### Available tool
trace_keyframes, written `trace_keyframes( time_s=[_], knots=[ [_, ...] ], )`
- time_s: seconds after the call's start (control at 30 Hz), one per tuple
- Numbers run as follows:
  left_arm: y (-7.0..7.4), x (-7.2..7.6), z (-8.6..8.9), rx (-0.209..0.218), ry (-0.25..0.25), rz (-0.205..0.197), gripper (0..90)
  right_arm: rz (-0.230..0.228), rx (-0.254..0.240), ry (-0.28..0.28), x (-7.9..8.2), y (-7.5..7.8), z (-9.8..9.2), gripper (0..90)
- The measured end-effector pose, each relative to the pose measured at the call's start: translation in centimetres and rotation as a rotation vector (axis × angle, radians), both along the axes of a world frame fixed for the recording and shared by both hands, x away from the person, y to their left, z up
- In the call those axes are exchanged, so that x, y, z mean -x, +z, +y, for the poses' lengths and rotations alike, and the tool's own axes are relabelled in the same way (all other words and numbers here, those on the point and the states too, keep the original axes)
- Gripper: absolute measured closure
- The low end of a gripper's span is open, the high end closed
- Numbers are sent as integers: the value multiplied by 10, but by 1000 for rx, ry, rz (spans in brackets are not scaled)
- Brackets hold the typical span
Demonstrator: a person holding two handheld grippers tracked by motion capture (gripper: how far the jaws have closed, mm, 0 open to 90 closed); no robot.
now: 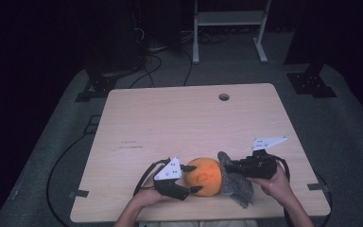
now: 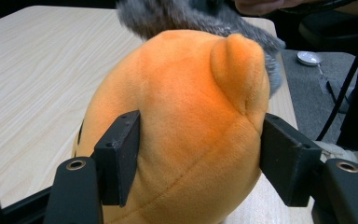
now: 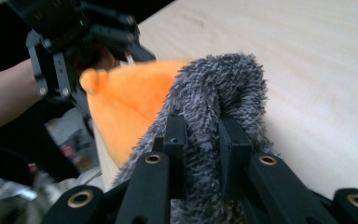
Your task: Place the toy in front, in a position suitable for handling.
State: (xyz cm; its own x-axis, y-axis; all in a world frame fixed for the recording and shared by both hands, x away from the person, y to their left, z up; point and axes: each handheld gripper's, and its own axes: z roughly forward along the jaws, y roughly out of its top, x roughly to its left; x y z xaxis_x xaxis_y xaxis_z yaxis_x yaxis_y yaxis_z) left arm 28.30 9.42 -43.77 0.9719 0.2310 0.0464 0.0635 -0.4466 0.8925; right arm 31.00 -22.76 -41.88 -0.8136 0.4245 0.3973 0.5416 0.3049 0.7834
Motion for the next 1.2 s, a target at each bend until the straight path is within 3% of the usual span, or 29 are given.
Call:
trace_keyframes(
  time_s=[0.07, 0.17, 0.33, 0.43, 0.57, 0.77, 0.87, 0.97, 1.1, 1.17, 1.2],
  knots=[
    [0, -1, 1, 8, 7, 12, 342, 37, 22, -6, -3, -5, -6, 750],
    [0, -3, 3, 13, 9, 20, 340, 46, 49, -26, -2, -7, -13, 753],
    [0, -2, 3, 14, 10, 20, 338, -5, -50, -12, 3, 8, -12, 754],
    [0, -5, 6, 25, 38, 30, 332, -18, -6, -5, 3, 5, -3, 755],
    [0, -12, 12, 68, 88, 81, 333, 5, 45, -31, 2, -5, -4, 755],
    [-1, -18, 14, 100, 148, 128, 335, -68, -7, -16, 10, 9, 4, 746],
    [0, -21, 18, 116, 191, 153, 334, -69, 66, -15, 8, 2, 12, 745],
    [-1, -23, 19, 141, 215, 193, 324, -50, 103, -14, 8, -4, 13, 752],
    [-1, -21, 13, 135, 201, 188, 321, -105, 28, 10, 16, 12, 18, 751],
    [0, -19, 11, 126, 205, 173, 322, -138, 29, 9, 18, 16, 22, 745],
    [0, -19, 11, 123, 210, 170, 323, -143, 53, 5, 17, 14, 24, 745]
  ],
)
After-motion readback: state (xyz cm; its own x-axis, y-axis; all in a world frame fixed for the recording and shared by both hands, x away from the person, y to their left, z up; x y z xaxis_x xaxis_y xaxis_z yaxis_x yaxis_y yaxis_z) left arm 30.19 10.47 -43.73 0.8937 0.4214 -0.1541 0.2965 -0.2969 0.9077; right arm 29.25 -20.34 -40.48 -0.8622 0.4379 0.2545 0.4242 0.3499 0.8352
